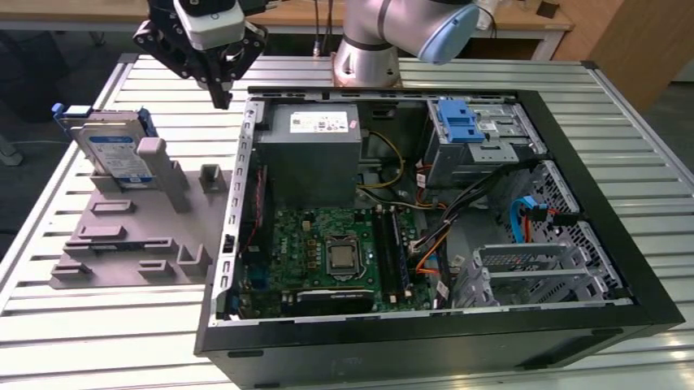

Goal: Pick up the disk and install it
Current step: 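Reach for the disk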

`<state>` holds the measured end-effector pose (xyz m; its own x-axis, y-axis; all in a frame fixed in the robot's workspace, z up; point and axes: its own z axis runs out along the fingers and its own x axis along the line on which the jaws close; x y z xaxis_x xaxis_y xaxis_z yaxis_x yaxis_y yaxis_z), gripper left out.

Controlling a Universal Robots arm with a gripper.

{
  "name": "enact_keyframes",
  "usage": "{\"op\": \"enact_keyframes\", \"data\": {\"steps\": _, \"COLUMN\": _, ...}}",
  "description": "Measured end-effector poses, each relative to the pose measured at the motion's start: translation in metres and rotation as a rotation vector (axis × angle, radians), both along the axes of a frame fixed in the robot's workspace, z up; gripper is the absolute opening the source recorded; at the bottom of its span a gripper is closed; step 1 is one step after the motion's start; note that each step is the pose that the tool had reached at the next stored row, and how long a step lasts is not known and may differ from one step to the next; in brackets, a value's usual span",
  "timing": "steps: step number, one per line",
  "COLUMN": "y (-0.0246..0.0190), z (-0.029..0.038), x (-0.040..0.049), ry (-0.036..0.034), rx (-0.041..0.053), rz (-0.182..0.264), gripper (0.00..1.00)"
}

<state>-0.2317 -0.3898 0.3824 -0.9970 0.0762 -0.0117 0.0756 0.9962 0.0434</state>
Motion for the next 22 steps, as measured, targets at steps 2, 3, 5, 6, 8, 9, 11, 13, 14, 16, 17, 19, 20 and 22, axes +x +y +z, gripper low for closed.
{"op": "enact_keyframes", "data": {"steps": 2, "y": 0.0000, "z": 0.0000, "x": -0.0001, "ry": 0.0000, "rx": 0.0000, "rz": 0.000, "gripper": 0.11}}
{"op": "enact_keyframes", "data": {"steps": 3, "y": 0.0000, "z": 0.0000, "x": -0.0006, "ry": 0.0000, "rx": 0.0000, "rz": 0.000, "gripper": 0.11}}
{"op": "enact_keyframes", "data": {"steps": 5, "y": 0.0003, "z": -0.0001, "x": -0.0018, "ry": -0.0001, "rx": 0.0001, "rz": 0.000, "gripper": 0.11}}
{"op": "enact_keyframes", "data": {"steps": 6, "y": 0.0005, "z": 0.0000, "x": -0.0024, "ry": 0.0000, "rx": 0.0000, "rz": 0.000, "gripper": 0.11}}
{"op": "enact_keyframes", "data": {"steps": 8, "y": 0.0010, "z": 0.0000, "x": -0.0034, "ry": 0.0001, "rx": -0.0001, "rz": 0.000, "gripper": 0.11}}
{"op": "enact_keyframes", "data": {"steps": 9, "y": 0.0012, "z": -0.0001, "x": -0.0038, "ry": 0.0000, "rx": -0.0001, "rz": 0.000, "gripper": 0.11}}
{"op": "enact_keyframes", "data": {"steps": 11, "y": 0.0016, "z": -0.0002, "x": -0.0046, "ry": 0.0001, "rx": -0.0001, "rz": 0.000, "gripper": 0.11}}
{"op": "enact_keyframes", "data": {"steps": 13, "y": 0.0019, "z": -0.0004, "x": -0.0052, "ry": 0.0000, "rx": -0.0001, "rz": 0.000, "gripper": 0.11}}
{"op": "enact_keyframes", "data": {"steps": 14, "y": 0.0021, "z": -0.0005, "x": -0.0055, "ry": 0.0000, "rx": 0.0000, "rz": 0.000, "gripper": 0.11}}
{"op": "enact_keyframes", "data": {"steps": 16, "y": 0.0023, "z": -0.0006, "x": -0.0061, "ry": 0.0001, "rx": -0.0001, "rz": 0.000, "gripper": 0.11}}
{"op": "enact_keyframes", "data": {"steps": 17, "y": 0.0024, "z": -0.0007, "x": -0.0065, "ry": 0.0000, "rx": 0.0000, "rz": 0.000, "gripper": 0.11}}
{"op": "enact_keyframes", "data": {"steps": 19, "y": 0.0026, "z": -0.0009, "x": -0.0071, "ry": 0.0000, "rx": 0.0001, "rz": 0.000, "gripper": 0.11}}
{"op": "enact_keyframes", "data": {"steps": 20, "y": 0.0027, "z": -0.0010, "x": -0.0074, "ry": 0.0000, "rx": 0.0001, "rz": 0.000, "gripper": 0.11}}
{"op": "enact_keyframes", "data": {"steps": 22, "y": 0.0029, "z": -0.0011, "x": -0.0081, "ry": 0.0002, "rx": 0.0000, "rz": 0.000, "gripper": 0.11}}
